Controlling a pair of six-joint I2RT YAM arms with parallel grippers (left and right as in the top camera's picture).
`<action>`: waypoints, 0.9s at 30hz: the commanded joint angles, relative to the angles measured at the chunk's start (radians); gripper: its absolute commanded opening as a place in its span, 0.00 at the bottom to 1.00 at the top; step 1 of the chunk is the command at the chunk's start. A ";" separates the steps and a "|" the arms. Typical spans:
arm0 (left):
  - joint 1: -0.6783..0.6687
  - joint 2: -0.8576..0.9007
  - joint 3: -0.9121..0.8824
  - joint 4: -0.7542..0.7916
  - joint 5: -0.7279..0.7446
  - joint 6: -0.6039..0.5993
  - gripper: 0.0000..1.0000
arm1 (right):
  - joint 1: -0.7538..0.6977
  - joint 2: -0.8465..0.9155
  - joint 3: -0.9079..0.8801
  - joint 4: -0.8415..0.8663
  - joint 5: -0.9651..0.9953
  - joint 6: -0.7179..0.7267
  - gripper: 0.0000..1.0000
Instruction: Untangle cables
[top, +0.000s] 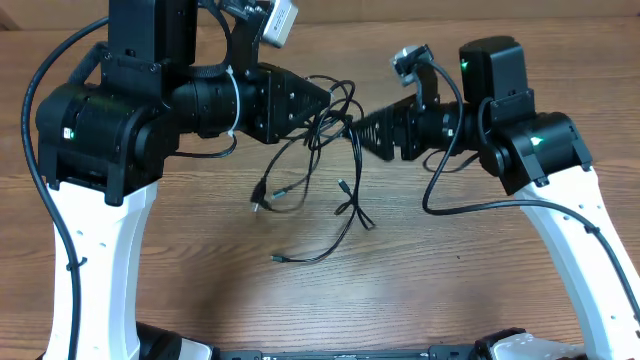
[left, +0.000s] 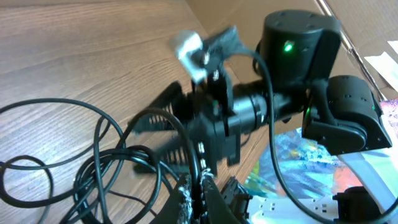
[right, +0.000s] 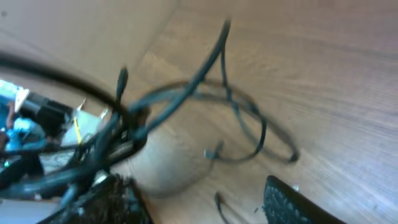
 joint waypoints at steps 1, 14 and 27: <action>-0.008 -0.010 0.030 -0.014 0.011 0.020 0.04 | -0.030 -0.005 0.014 0.056 0.047 0.129 0.62; -0.007 -0.010 0.030 -0.020 -0.002 0.024 0.04 | -0.042 -0.005 0.014 0.136 0.165 0.249 0.62; -0.007 -0.010 0.030 -0.005 -0.099 0.024 0.04 | -0.039 -0.005 0.014 0.131 -0.193 0.249 0.59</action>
